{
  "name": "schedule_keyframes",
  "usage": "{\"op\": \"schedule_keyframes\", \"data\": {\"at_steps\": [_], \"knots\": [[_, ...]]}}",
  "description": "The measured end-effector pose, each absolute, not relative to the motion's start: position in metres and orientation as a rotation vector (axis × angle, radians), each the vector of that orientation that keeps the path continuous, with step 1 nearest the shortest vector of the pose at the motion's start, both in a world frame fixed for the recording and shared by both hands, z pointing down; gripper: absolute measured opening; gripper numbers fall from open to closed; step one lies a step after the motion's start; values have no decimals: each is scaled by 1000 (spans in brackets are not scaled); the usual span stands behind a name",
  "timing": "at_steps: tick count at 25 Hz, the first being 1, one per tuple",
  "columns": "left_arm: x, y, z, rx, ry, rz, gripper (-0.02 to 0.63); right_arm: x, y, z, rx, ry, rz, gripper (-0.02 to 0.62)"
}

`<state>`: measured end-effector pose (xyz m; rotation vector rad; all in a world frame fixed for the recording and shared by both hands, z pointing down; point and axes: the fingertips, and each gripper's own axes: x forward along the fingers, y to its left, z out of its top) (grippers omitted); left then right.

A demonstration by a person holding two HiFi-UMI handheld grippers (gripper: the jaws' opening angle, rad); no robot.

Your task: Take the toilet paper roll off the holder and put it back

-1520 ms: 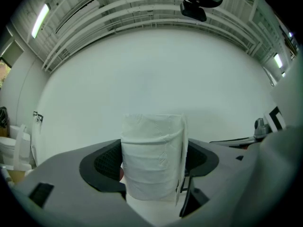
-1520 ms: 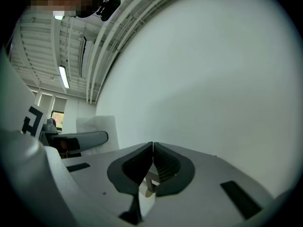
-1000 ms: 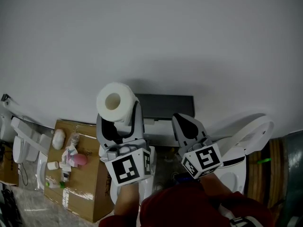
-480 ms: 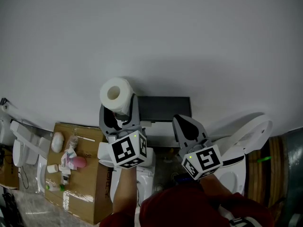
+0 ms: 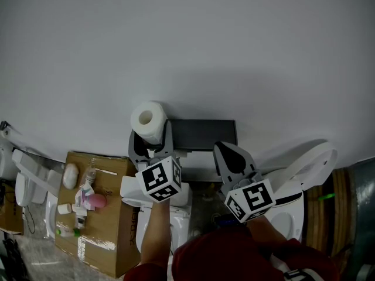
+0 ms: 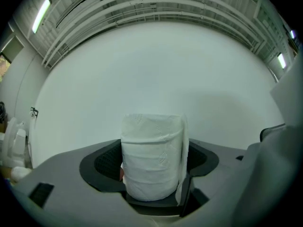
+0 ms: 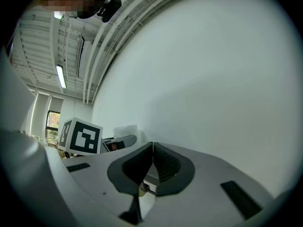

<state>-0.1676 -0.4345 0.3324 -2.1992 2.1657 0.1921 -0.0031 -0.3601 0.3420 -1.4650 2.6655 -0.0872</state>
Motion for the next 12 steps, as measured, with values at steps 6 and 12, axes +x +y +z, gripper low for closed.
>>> {"op": "schedule_keyframes", "data": {"at_steps": [6, 12], "knots": [[-167, -436, 336, -2156, 2154, 149, 408, -9, -359, 343, -1447, 2682, -77, 17], [-167, -437, 337, -2158, 2154, 141, 408, -10, -361, 343, -1451, 2671, -92, 18]]}}
